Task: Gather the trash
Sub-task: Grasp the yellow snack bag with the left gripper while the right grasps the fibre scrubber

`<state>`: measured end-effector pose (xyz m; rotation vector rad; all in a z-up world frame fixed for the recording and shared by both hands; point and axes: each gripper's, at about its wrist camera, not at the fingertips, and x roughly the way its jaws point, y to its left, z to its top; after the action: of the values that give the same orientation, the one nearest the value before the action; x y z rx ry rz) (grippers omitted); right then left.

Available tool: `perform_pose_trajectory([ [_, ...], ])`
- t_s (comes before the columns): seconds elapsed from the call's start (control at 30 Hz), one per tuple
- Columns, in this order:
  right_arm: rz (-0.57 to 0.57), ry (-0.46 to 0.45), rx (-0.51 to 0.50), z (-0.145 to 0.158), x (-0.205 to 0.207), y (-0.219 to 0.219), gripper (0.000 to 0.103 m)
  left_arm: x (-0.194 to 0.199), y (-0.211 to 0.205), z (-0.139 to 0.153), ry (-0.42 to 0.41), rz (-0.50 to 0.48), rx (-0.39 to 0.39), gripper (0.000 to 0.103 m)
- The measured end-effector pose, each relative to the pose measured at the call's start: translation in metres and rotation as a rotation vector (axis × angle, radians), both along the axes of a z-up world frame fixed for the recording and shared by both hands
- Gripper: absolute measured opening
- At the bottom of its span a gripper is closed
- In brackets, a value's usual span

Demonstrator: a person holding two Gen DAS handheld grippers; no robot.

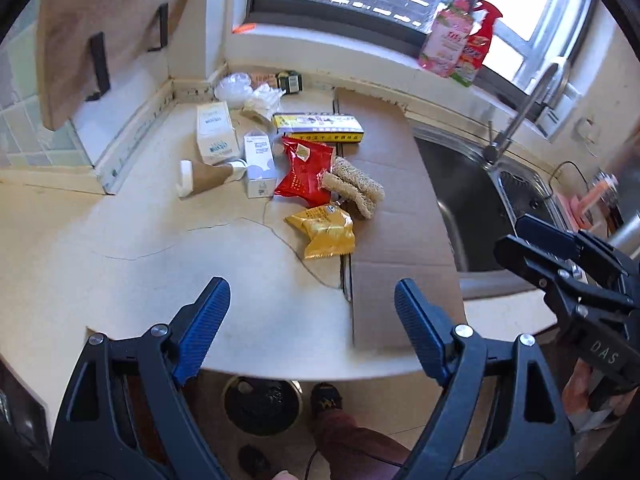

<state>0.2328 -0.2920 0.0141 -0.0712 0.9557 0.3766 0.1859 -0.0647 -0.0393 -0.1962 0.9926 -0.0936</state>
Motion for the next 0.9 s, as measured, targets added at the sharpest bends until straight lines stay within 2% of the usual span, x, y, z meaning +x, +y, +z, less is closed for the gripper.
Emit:
perform_pose_trajectory([
  [0.23, 0.06, 0.108, 0.036, -0.065, 0.088, -0.027, 0.05, 0.074, -0.021, -0.051, 0.118, 0.066, -0.024, 0.082],
  [0.4, 0.092, 0.172, 0.065, -0.103, 0.134, -0.037, 0.05, 0.104, -0.028, -0.09, 0.201, 0.112, -0.058, 0.082],
  [0.57, 0.129, 0.225, 0.082, -0.135, 0.162, -0.031, 0.05, 0.119, -0.032, -0.113, 0.242, 0.159, -0.067, 0.081],
  [0.67, 0.147, 0.247, 0.088, -0.149, 0.172, -0.021, 0.05, 0.127, -0.03, -0.123, 0.26, 0.184, -0.079, 0.076],
  [0.9, 0.19, 0.277, 0.07, -0.178, 0.197, 0.002, 0.05, 0.136, -0.024, -0.136, 0.285, 0.228, -0.122, 0.056],
])
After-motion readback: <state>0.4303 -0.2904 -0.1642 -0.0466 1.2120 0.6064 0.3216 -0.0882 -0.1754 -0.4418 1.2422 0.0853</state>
